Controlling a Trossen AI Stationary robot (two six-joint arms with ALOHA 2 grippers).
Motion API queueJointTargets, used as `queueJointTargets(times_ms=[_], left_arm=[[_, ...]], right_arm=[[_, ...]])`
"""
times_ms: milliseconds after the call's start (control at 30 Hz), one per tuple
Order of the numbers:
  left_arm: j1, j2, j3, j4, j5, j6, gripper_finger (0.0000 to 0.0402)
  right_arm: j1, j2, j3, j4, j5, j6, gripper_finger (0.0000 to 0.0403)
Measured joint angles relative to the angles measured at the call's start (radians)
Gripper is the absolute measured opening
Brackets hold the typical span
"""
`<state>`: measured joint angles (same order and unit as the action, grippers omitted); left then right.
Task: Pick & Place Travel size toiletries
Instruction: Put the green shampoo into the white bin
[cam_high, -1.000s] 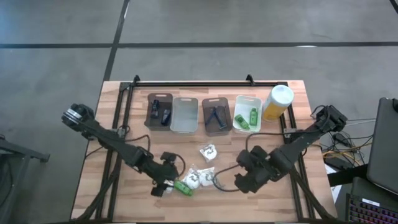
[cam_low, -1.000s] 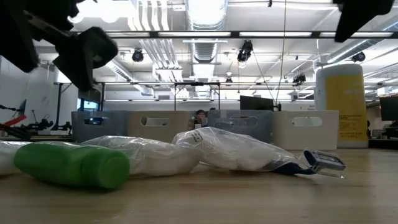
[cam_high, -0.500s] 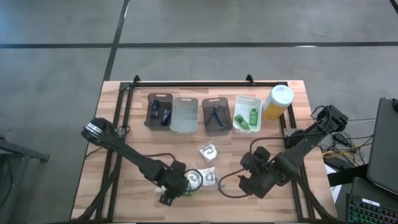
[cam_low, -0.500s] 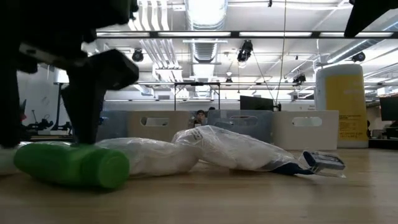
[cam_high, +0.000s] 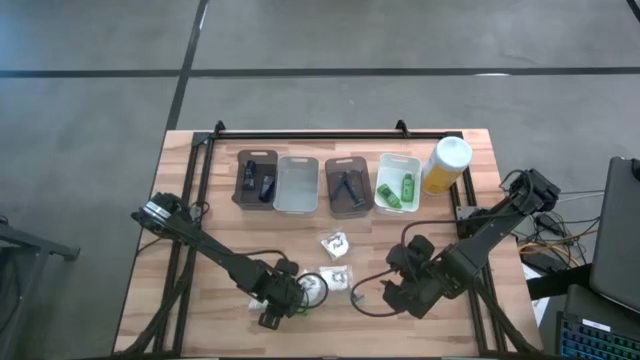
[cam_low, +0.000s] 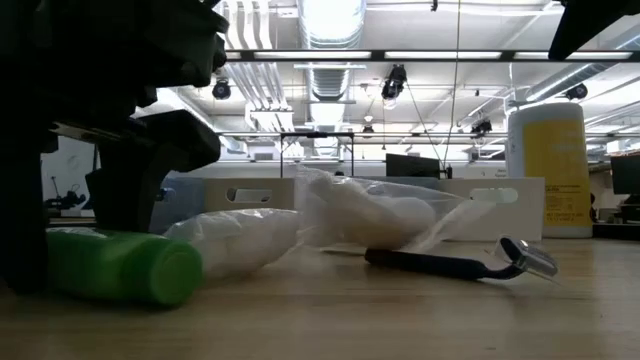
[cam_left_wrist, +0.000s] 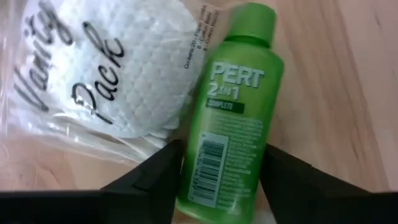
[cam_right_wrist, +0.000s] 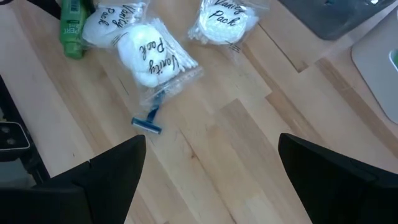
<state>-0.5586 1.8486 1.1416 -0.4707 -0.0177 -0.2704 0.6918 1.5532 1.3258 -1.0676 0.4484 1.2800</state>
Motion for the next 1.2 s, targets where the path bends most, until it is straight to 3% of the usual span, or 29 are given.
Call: queueJointTargets(times_ms=[200,433,700,867,967,1100,1200], left_arm=[[0.003,-0.014,-0.002,-0.004,0.051,0.034,0.0146],[0.005,-0.064,0.02,-0.111,0.06,0.033,0.0147],[0.024,-0.221,0.059,-0.229,0.033,0.006,0.0146],[0.066,-0.308,0.072,-0.212,-0.073,-0.104,0.0145],[0.097,-0.335,0.069,-0.158,-0.124,-0.184,0.0145],[0.132,-0.344,0.065,-0.049,-0.221,-0.27,0.0145],[0.157,-0.332,0.065,0.086,-0.398,-0.299,0.0145]], right_arm=[[0.002,0.0,0.0,0.0,0.0,-0.001,0.0364],[0.002,0.0,0.0,-0.001,0.0,-0.024,0.0364],[0.002,0.0,0.0,-0.004,0.001,-0.064,0.0364],[0.002,0.0,-0.004,-0.006,0.044,-0.065,0.0364],[-0.005,0.0,-0.007,0.002,0.076,0.015,0.0364],[-0.006,0.0,-0.007,0.081,0.228,0.181,0.0364],[-0.006,-0.002,-0.007,0.151,0.347,0.353,0.0364]])
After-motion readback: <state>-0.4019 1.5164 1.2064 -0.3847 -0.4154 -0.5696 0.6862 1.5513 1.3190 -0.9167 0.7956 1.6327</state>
